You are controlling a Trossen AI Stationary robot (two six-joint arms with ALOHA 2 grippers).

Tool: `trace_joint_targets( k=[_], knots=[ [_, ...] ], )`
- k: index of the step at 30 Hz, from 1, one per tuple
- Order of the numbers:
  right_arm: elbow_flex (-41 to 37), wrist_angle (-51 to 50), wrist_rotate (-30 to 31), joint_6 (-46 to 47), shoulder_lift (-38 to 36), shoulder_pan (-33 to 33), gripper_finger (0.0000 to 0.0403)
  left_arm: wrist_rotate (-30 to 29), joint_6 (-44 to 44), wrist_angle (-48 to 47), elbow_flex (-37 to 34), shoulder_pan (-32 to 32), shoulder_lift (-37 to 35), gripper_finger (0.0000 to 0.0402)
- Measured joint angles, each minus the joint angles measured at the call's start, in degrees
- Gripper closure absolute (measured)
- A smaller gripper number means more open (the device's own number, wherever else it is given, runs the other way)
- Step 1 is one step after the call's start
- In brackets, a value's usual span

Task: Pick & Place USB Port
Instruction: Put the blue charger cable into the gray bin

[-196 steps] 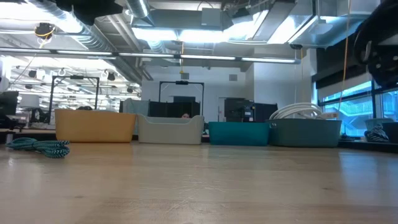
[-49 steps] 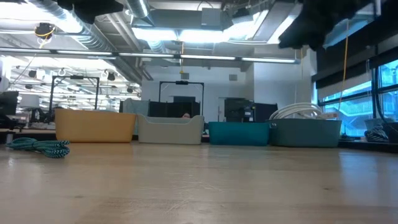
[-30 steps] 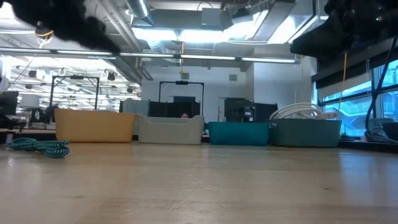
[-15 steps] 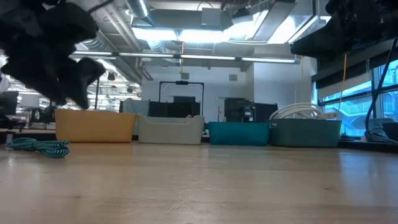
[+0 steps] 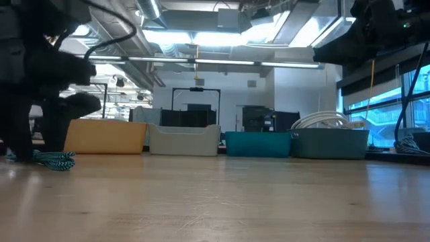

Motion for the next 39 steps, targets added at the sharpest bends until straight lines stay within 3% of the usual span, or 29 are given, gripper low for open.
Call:
trace_joint_targets(
  k=[4, 9, 15, 20, 25, 31, 39],
  knots=[
    [0.0, 0.0, 0.0, 0.1, 0.0, 0.0, 0.0261, -1.4, 2.0, -0.6, 0.3, 0.0, 2.9, 0.0276],
    [0.0, 0.0, 0.0, 0.1, 0.0, 0.0, 0.0261, -3.6, 2.2, 1.2, 0.4, 1.3, 3.7, 0.0378],
    [0.0, 0.0, 0.0, 0.1, 0.0, 0.0, 0.0261, -10.7, 9.8, 2.0, 7.1, 7.4, 0.4, 0.0379],
    [0.0, -0.1, 0.0, 0.1, 0.0, 0.0, 0.0261, -13.3, 23.4, 4.1, 14.5, 18.4, -0.6, 0.0379],
    [0.0, 0.0, 0.0, 0.1, 0.0, 0.0, 0.0261, -10.5, 37.5, 3.2, 19.3, 33.5, 0.2, 0.0379],
    [0.0, 0.0, 0.0, 0.1, 0.0, 0.0, 0.026, -4.5, 46.3, 2.0, 24.4, 49.9, 3.3, 0.0379],
    [0.0, 0.0, 0.0, 0.1, 0.0, 0.0, 0.026, 0.3, 53.1, 2.2, 33.7, 58.6, 14.6, 0.0379]
  ],
)
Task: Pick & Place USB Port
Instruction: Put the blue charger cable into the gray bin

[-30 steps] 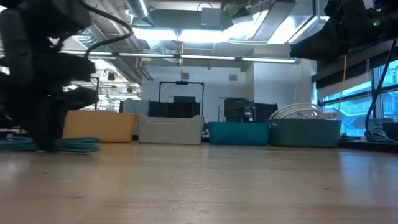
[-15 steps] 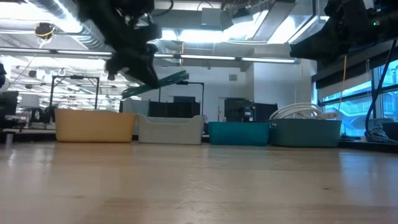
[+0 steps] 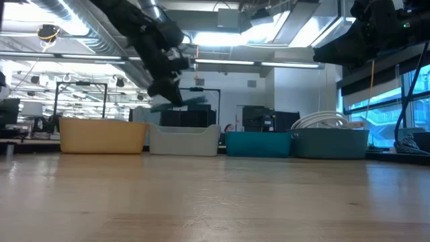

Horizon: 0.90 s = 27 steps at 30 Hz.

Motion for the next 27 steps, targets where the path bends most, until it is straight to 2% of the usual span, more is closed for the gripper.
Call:
trace_joint_targets(
  k=[7, 13, 23, 27],
  knots=[
    [0.0, 0.0, 0.0, 0.0, 0.0, 0.0, 0.026, 0.3, 0.8, -0.2, 7.0, 1.4, 11.9, 0.0379],
    [0.0, 0.0, 0.0, 0.0, 0.0, 0.0, 0.026, 3.1, -0.8, 0.4, 8.9, 2.0, 18.6, 0.0379],
    [0.0, 0.0, 0.0, 0.0, 0.0, 0.0, 0.026, 3.0, -1.2, 1.9, 9.1, 2.0, 24.7, 0.0379],
    [0.0, 0.0, 0.0, 0.0, 0.0, 0.0, 0.026, 3.0, -3.3, 3.9, 8.9, 2.0, 23.9, 0.0341]
  ],
)
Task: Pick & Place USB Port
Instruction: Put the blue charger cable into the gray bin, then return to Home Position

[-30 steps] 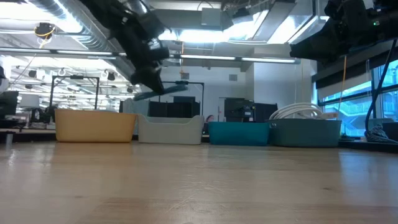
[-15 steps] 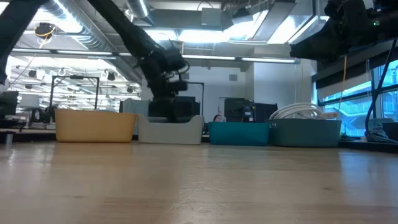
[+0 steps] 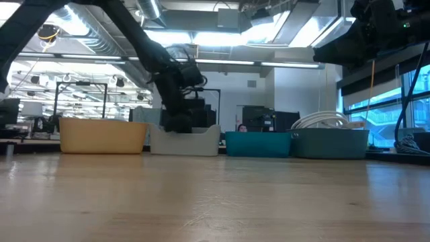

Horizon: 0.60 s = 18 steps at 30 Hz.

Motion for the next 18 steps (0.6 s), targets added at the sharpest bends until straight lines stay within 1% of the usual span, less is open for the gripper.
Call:
trace_joint_targets(
  k=[4, 7, 11, 13, 15, 18],
  knots=[
    [0.0, 0.0, 0.0, 0.0, 0.0, 0.0, 0.026, 0.0, -1.2, 1.2, 0.1, 0.0, -3.2, 0.0285],
    [0.0, 0.0, 0.0, 0.0, 0.0, 0.0, 0.026, 0.0, -1.7, 0.1, 0.0, 0.0, -4.7, 0.0253],
    [0.0, 0.0, 0.0, 0.0, 0.0, 0.0, 0.026, 0.0, -2.3, -1.5, 0.0, -0.5, -8.1, 0.0227],
    [0.0, 0.0, 0.0, 0.0, 0.0, 0.0, 0.026, 1.1, -5.4, -2.7, 0.0, -1.2, -10.4, 0.022],
    [0.0, 0.0, 0.0, 0.0, 0.0, 0.0, 0.026, 6.5, -10.7, -2.5, -0.1, -1.9, -14.4, 0.022],
    [0.0, 0.0, 0.0, 0.0, 0.0, 0.0, 0.026, 19.6, -20.4, 2.3, 0.1, -2.6, -20.6, 0.0224]
  ],
)
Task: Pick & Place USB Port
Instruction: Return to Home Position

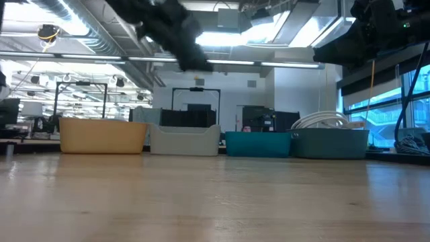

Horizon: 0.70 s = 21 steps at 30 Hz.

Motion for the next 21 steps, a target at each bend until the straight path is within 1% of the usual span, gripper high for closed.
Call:
trace_joint_targets(
  k=[2, 5, 8, 12, 14, 16, 18, 21],
  knots=[
    [0.0, 0.0, 0.0, 0.0, 0.0, 0.0, 0.026, 6.4, -6.5, 3.5, 0.0, -0.7, -3.1, 0.0228],
    [0.0, 0.0, 0.0, 0.0, 0.0, 0.0, 0.026, 11.2, -13.8, 6.5, 0.0, -1.9, -7.9, 0.0232],
    [0.0, 0.0, 0.0, 0.0, 0.0, 0.0, 0.026, 11.0, -17.1, 6.8, 0.0, -3.4, -12.2, 0.0232],
    [0.0, 0.0, 0.0, 0.0, 0.0, 0.0, 0.026, 10.9, -16.7, 6.7, 0.0, -4.7, -16.7, 0.0231],
    [0.0, 0.0, 0.0, 0.0, 0.0, 0.0, 0.026, 10.9, -19.1, 7.4, 0.0, -4.7, -19.0, 0.0232],
    [0.0, 0.0, 0.0, 0.0, 0.0, 0.0, 0.026, 10.9, -21.3, 5.5, 0.0, -4.6, -21.8, 0.0233],
    [0.0, 0.0, 0.0, 0.0, 0.0, 0.0, 0.026, 10.9, -22.5, 1.5, -0.1, -4.7, -24.5, 0.0232],
    [0.0, 0.0, 0.0, 0.0, 0.0, 0.0, 0.026, 10.9, -20.2, 0.7, -2.7, -8.1, -28.0, 0.0229]
  ],
)
